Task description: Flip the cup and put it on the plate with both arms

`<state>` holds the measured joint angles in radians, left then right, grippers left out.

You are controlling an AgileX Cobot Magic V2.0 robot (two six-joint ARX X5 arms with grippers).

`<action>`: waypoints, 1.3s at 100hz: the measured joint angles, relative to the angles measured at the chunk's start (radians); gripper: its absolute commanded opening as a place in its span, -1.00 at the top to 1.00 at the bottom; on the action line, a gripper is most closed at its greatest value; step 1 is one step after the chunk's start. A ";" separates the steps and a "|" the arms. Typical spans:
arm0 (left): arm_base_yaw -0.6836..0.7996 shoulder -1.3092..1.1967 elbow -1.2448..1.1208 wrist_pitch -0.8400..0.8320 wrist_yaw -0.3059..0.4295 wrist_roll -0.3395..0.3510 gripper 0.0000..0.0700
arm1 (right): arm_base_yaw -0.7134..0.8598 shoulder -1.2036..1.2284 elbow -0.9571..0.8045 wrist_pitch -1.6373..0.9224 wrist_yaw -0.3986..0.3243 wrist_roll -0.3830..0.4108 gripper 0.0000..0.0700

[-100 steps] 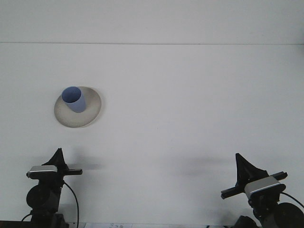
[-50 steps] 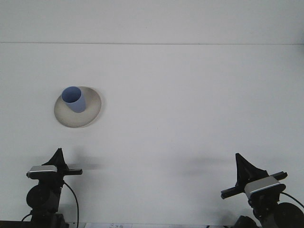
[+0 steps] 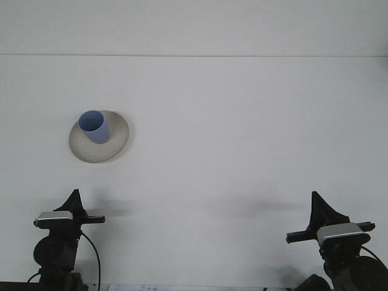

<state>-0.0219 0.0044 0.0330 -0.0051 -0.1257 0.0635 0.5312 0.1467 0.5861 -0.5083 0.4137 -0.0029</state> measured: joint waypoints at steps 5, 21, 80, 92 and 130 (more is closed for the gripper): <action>0.000 0.000 0.000 0.000 0.000 0.000 0.96 | -0.087 -0.023 -0.056 0.049 -0.048 -0.011 0.98; 0.000 0.000 0.000 0.000 0.000 0.000 0.96 | -0.375 -0.109 -0.290 0.239 -0.266 -0.027 0.98; 0.000 0.000 0.000 0.001 0.000 0.000 0.96 | -0.597 -0.145 -0.571 0.433 -0.413 0.053 0.98; 0.000 0.000 0.000 0.001 0.000 -0.002 0.96 | -0.597 -0.145 -0.571 0.436 -0.413 0.054 0.98; 0.000 0.000 0.000 0.001 0.000 -0.002 0.96 | -0.597 -0.145 -0.571 0.447 -0.413 0.056 0.98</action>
<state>-0.0219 0.0044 0.0330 -0.0044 -0.1257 0.0616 -0.0658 0.0021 0.0147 -0.0612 0.0010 0.0532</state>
